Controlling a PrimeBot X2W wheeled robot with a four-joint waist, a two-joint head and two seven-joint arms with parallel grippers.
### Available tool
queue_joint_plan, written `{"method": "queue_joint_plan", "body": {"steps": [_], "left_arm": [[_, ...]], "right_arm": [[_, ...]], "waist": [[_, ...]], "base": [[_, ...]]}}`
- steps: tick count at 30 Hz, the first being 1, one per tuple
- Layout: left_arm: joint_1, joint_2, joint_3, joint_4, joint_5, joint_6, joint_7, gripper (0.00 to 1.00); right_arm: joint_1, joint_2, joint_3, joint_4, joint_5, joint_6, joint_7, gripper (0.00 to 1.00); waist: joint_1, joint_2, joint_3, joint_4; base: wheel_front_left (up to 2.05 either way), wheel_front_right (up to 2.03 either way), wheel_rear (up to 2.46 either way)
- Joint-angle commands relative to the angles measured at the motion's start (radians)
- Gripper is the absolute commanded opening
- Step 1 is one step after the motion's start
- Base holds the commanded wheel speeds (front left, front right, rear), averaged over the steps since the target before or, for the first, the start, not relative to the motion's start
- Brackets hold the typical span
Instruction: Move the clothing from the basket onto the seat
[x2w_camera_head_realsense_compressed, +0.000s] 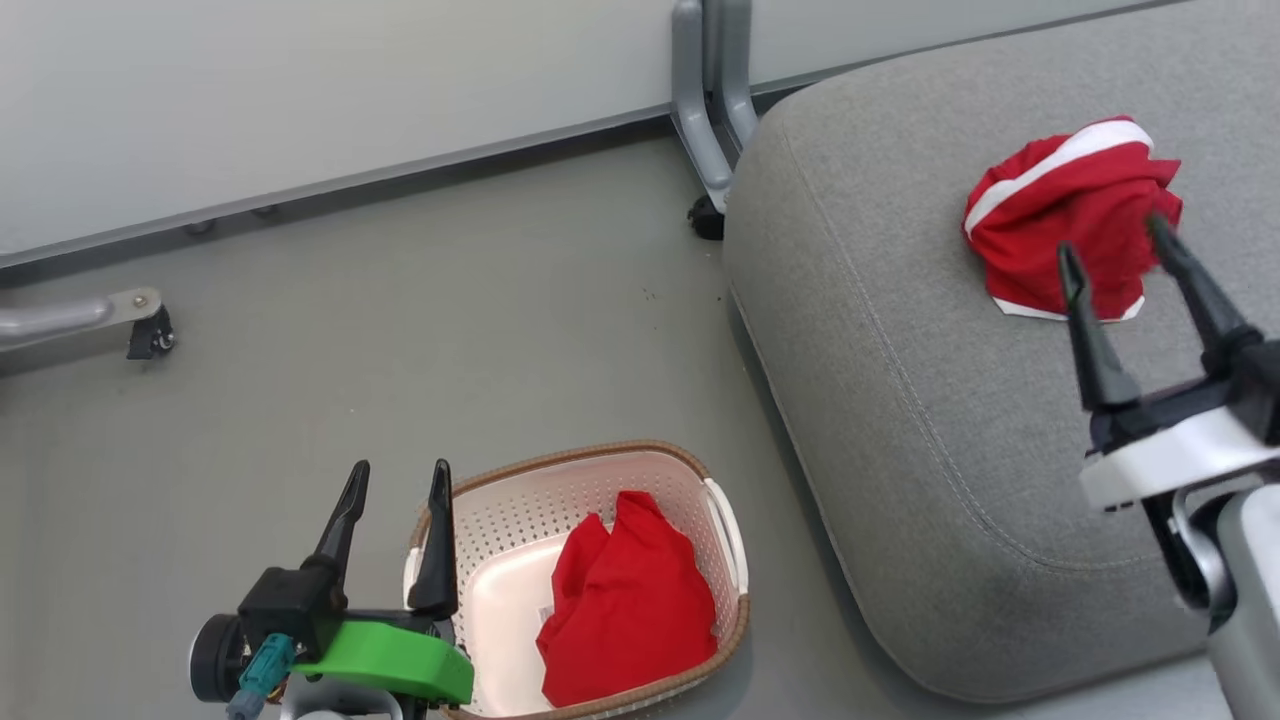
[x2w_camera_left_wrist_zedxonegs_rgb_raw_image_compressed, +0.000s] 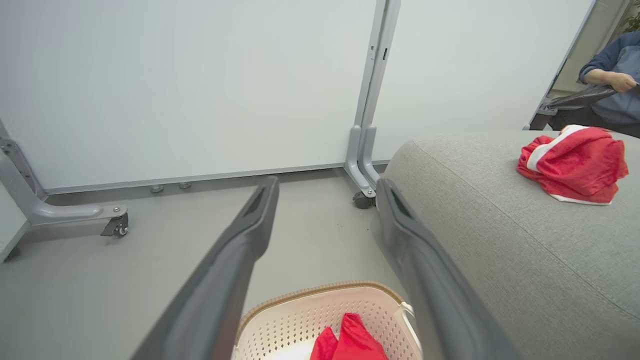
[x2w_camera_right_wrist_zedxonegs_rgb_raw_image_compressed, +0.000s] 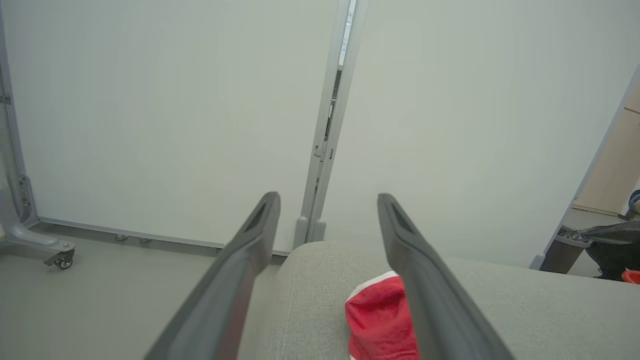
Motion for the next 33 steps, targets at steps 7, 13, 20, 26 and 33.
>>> {"method": "queue_joint_plan", "body": {"steps": [7, 13, 20, 26, 33], "left_arm": [[0.068, 0.002, 0.028, 0.000, -0.037, 0.022, 0.000, 1.00], [0.099, 0.002, 0.024, 0.007, -0.040, 0.030, 0.000, 1.00], [0.109, 0.002, 0.028, 0.008, -0.033, 0.036, 0.000, 1.00], [0.108, 0.002, 0.035, 0.005, -0.031, 0.037, 0.000, 1.00], [0.107, 0.002, 0.037, 0.006, -0.037, 0.032, 0.000, 1.00]], "right_arm": [[0.180, 0.128, -0.004, -0.037, -0.129, -0.002, -0.003, 1.00], [0.252, 0.201, -0.008, -0.022, -0.163, -0.002, -0.003, 1.00], [0.257, 0.220, -0.013, -0.012, -0.172, -0.002, -0.003, 1.00], [0.252, 0.224, -0.018, -0.008, -0.173, -0.002, -0.003, 1.00], [0.250, 0.226, -0.013, -0.009, -0.164, -0.002, -0.003, 1.00]], "waist": [[0.0001, 0.0000, -0.084, 0.112], [0.0001, 0.0000, -0.096, 0.135], [0.0001, 0.0000, -0.102, 0.135], [0.0001, 0.0000, -0.108, 0.133], [0.0001, 0.0000, -0.112, 0.132]], "base": [[0.00, 0.00, 0.00], [0.00, 0.00, 0.00], [0.00, 0.00, 0.00], [0.00, 0.00, 0.00], [0.00, 0.00, 0.00]]}}
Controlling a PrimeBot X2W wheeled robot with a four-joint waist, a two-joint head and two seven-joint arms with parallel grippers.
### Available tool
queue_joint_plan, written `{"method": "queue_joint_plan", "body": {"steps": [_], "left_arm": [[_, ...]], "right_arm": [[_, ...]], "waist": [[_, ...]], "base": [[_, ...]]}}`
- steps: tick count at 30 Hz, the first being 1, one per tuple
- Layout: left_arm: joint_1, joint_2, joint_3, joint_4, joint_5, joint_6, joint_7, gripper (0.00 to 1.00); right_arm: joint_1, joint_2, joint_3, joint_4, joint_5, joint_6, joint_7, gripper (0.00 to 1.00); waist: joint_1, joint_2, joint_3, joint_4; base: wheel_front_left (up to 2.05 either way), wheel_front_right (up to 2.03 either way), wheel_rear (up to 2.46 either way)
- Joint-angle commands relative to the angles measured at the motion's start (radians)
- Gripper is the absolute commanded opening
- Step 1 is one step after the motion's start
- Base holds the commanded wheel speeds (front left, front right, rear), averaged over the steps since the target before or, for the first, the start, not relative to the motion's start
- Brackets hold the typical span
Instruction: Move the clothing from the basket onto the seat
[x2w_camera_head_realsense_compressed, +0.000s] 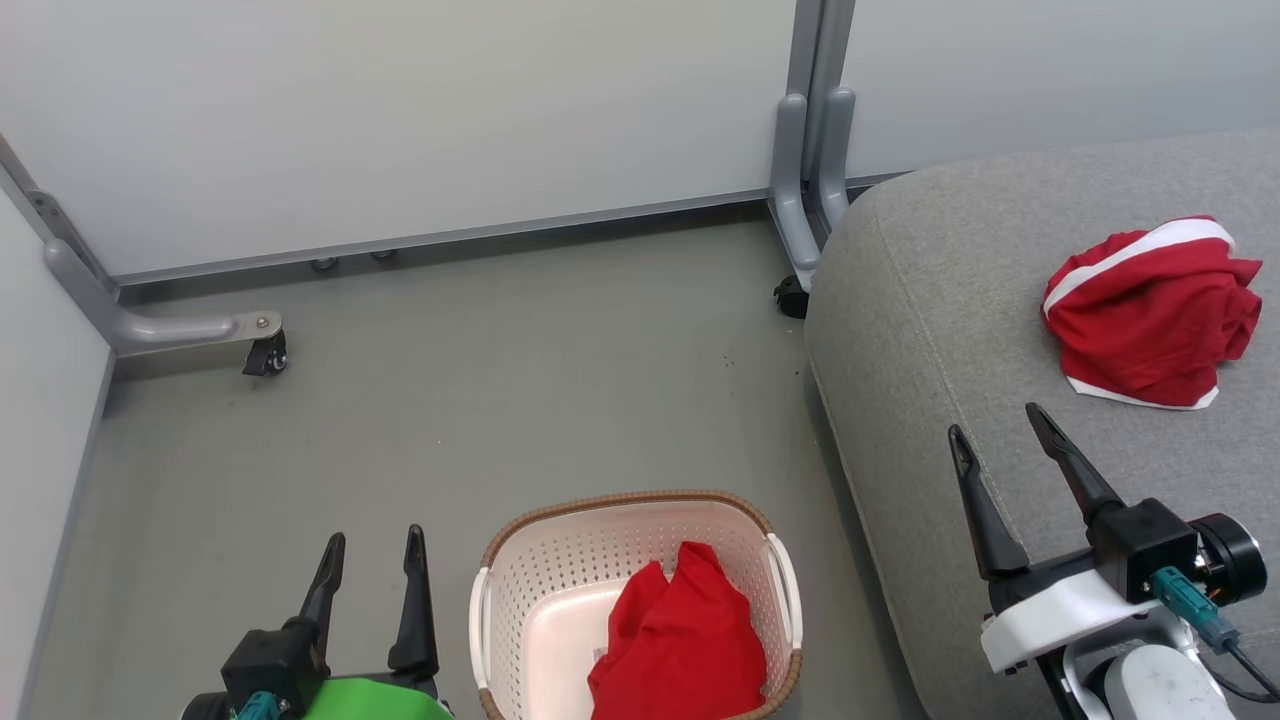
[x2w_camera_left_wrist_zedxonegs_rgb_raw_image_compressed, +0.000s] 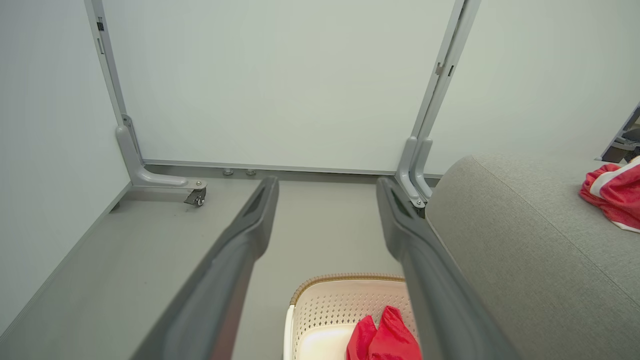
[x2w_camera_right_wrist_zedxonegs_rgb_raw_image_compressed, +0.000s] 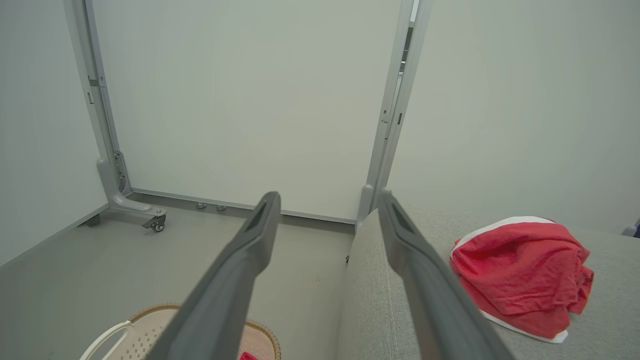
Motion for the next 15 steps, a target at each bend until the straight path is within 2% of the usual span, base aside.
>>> {"method": "queue_joint_plan", "body": {"steps": [1, 15], "left_arm": [[0.009, 0.002, 0.004, 0.001, -0.002, -0.003, 0.000, 1.00], [0.010, 0.002, -0.001, 0.009, -0.008, -0.007, 0.000, 1.00]], "right_arm": [[-0.004, 0.002, 0.002, 0.002, 0.006, -0.002, -0.003, 1.00], [-0.007, -0.006, -0.004, 0.000, 0.017, -0.002, -0.003, 1.00]], "waist": [[0.0001, 0.0000, 0.000, 0.000], [0.0001, 0.0000, 0.006, -0.006]], "base": [[0.00, 0.00, 0.00], [0.00, 0.00, 0.00]]}}
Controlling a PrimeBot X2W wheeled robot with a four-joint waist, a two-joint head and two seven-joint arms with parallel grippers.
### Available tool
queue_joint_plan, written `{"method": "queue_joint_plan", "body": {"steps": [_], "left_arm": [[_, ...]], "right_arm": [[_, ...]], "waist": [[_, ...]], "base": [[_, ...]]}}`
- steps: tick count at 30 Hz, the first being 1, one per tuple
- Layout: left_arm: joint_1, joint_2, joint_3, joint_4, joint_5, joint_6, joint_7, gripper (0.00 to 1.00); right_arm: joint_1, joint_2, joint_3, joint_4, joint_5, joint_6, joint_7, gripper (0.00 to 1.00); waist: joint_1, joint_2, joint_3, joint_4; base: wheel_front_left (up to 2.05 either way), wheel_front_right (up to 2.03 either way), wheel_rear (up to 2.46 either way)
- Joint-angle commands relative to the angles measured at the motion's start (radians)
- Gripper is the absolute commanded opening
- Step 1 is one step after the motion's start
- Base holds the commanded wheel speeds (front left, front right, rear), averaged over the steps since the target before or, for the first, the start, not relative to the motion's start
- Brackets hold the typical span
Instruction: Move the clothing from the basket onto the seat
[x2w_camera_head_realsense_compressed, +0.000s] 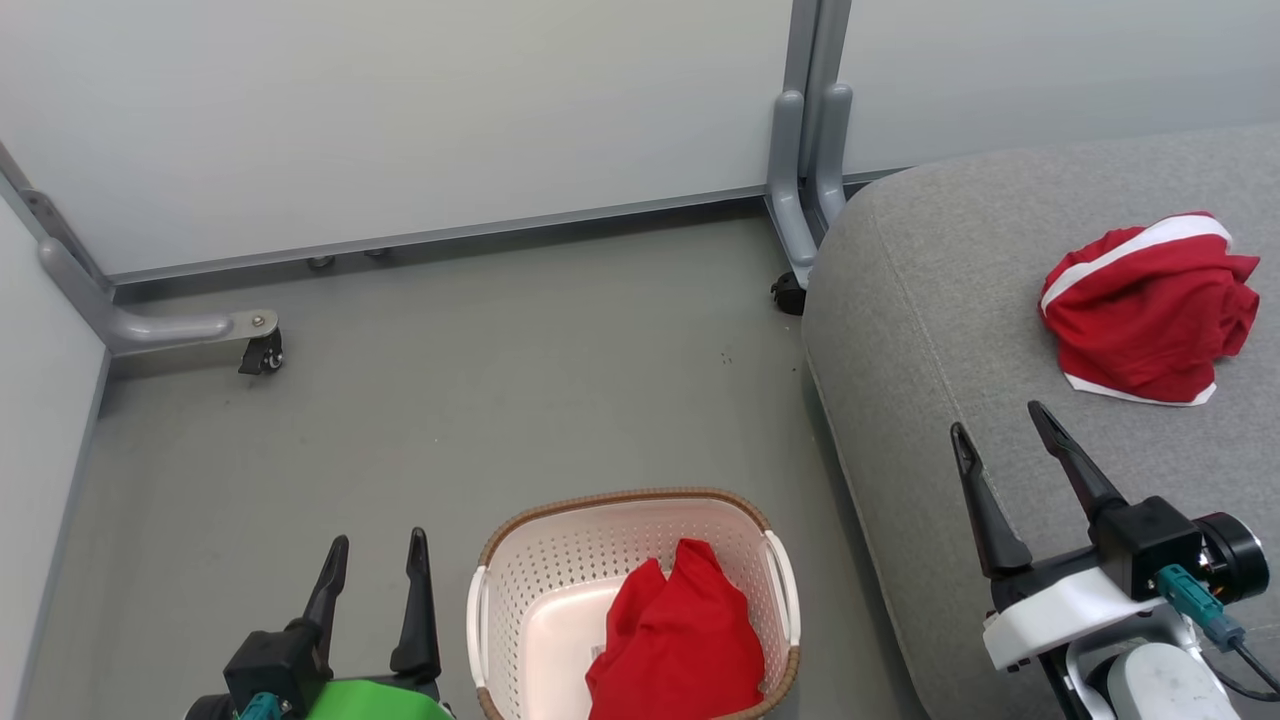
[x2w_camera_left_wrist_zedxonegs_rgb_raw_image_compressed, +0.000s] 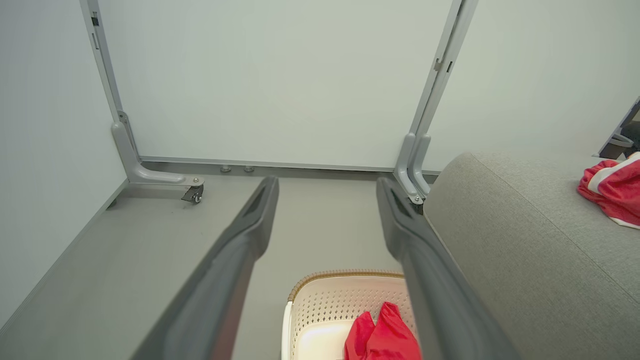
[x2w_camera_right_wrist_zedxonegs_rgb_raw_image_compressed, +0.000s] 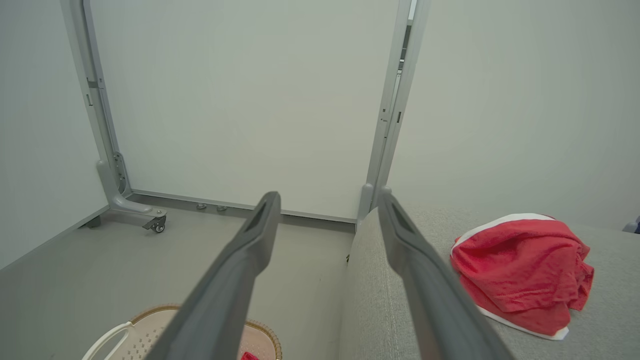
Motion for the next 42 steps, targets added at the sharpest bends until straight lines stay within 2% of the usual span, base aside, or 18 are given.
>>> {"method": "queue_joint_plan", "body": {"steps": [1, 10, 15, 20, 26, 37, 42], "left_arm": [[0.009, 0.002, -0.001, 0.004, -0.004, -0.005, 0.000, 1.00], [-0.041, 0.002, -0.046, 0.040, 0.000, -0.015, 0.000, 1.00], [-0.124, 0.003, -0.085, 0.101, -0.031, -0.007, 0.000, 1.00], [-0.246, 0.003, -0.139, 0.189, -0.001, -0.017, 0.000, 1.00], [-0.442, 0.004, -0.208, 0.402, 0.059, -0.037, 0.000, 1.00], [-0.774, 0.010, -0.281, 0.758, 0.125, -0.093, 0.000, 1.00], [-0.896, 0.015, -0.307, 0.965, 0.101, -0.104, 0.073, 1.00]], "right_arm": [[-0.008, -0.003, -0.009, -0.002, 0.005, -0.002, -0.003, 1.00], [-0.038, -0.014, -0.051, -0.045, 0.002, -0.002, -0.003, 1.00], [-0.088, -0.033, -0.067, -0.092, 0.009, -0.002, -0.003, 1.00], [-0.163, -0.045, -0.067, -0.132, 0.016, -0.002, -0.003, 1.00], [-0.241, -0.047, -0.046, -0.179, 0.022, -0.002, -0.003, 1.00], [-0.317, -0.042, -0.017, -0.251, 0.024, -0.002, -0.003, 1.00], [-0.332, -0.027, -0.008, -0.271, 0.034, -0.002, -0.003, 1.00]], "waist": [[0.0000, 0.0000, 0.004, -0.003], [0.0000, 0.0000, 0.086, -0.031], [0.0000, 0.0000, 0.228, -0.054], [0.0000, 0.0000, 0.386, -0.093], [0.0000, 0.0000, 0.573, -0.142], [0.0000, 0.0000, 0.813, -0.214], [0.0000, 0.0000, 0.890, -0.243]], "base": [[0.00, 0.00, 0.00], [0.00, 0.00, 0.00], [0.00, 0.00, 0.00], [0.00, 0.00, 0.00], [0.00, 0.00, 0.00], [0.00, 0.00, 0.00], [0.00, 0.00, 0.00]]}}
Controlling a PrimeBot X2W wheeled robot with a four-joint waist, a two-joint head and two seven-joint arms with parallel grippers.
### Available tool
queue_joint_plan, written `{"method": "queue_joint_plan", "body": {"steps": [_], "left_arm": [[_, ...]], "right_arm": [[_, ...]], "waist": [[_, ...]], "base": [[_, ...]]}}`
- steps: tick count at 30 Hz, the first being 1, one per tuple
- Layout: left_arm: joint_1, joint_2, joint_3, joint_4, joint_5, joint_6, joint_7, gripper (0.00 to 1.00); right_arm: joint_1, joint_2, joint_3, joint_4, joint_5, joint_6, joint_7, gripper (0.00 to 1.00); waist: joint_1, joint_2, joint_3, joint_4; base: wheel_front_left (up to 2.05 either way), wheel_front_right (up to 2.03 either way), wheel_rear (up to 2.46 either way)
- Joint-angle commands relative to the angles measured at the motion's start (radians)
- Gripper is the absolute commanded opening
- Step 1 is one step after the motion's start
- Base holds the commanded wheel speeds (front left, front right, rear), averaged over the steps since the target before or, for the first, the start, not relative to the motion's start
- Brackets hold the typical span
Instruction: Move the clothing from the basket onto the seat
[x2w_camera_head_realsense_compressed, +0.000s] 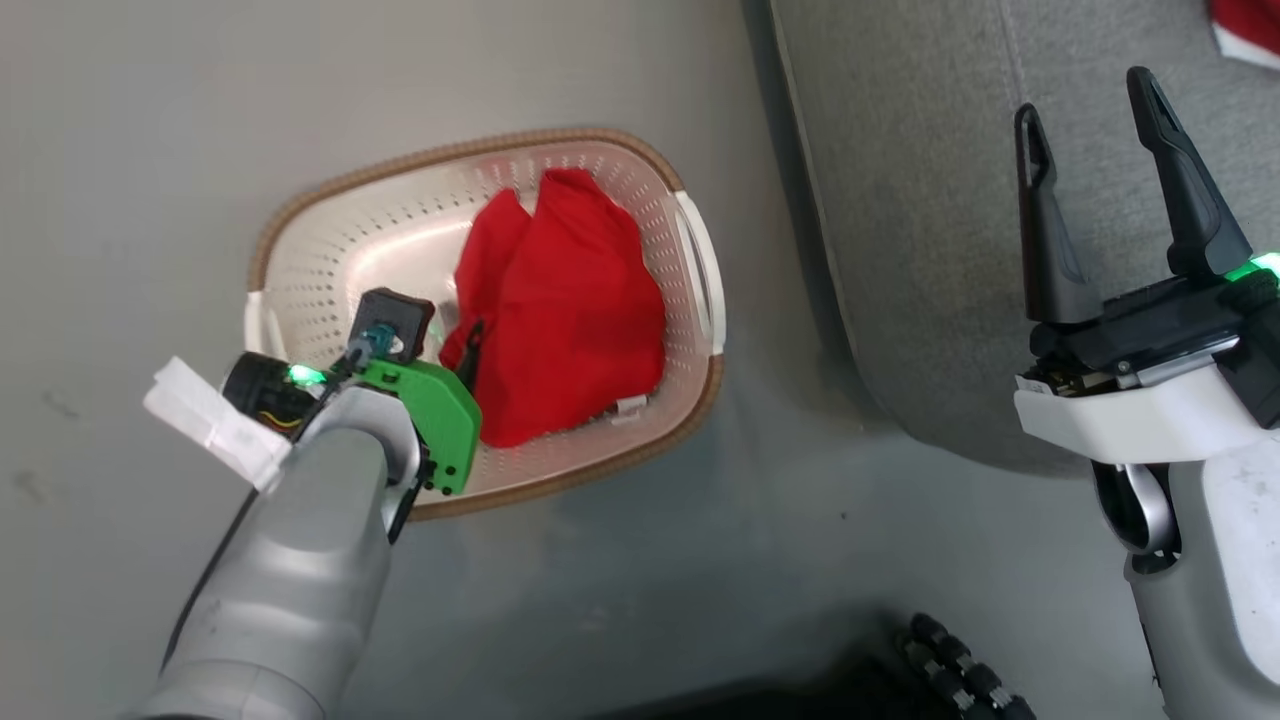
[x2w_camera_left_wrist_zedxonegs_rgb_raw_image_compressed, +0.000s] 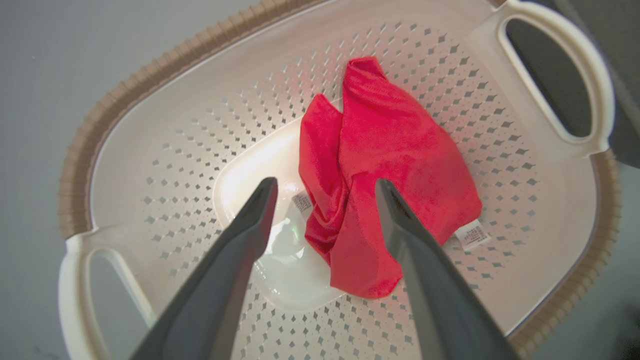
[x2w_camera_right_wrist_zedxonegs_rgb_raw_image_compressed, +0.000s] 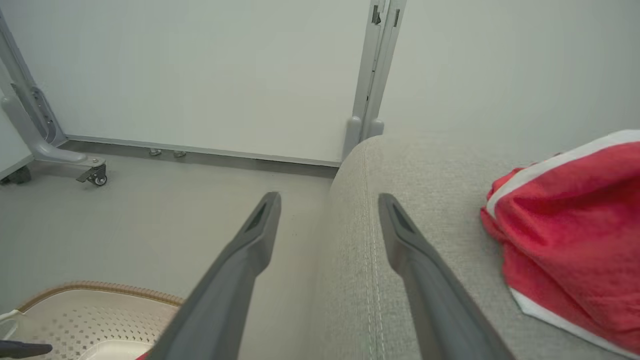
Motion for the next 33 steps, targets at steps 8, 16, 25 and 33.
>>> {"method": "queue_joint_plan", "body": {"steps": [8, 16, 25, 33], "left_arm": [[-0.109, 0.042, -0.056, 0.081, -0.058, -0.006, 0.080, 1.00], [-0.173, 0.100, -0.080, 0.105, -0.061, 0.038, 0.132, 1.00], [-0.206, 0.091, -0.083, 0.109, -0.091, 0.015, 0.152, 1.00], [-0.237, 0.085, -0.114, 0.111, -0.090, 0.002, 0.191, 1.00]], "right_arm": [[-0.050, 0.032, 0.041, -0.004, 0.007, -0.002, -0.003, 1.00], [-0.077, 0.053, 0.065, -0.019, 0.009, -0.002, -0.003, 1.00], [-0.072, 0.065, 0.071, -0.013, 0.013, -0.002, -0.003, 1.00], [-0.061, 0.064, 0.081, -0.033, 0.012, -0.002, -0.003, 1.00]], "waist": [[-0.0002, -0.0001, 0.222, -0.124], [-0.0002, -0.0001, 0.287, -0.151], [-0.0002, -0.0001, 0.309, -0.158], [-0.0002, -0.0001, 0.334, -0.157]], "base": [[0.00, 0.00, 0.00], [0.00, 0.00, 0.00], [0.00, 0.00, 0.00], [0.00, 0.00, 0.00]]}}
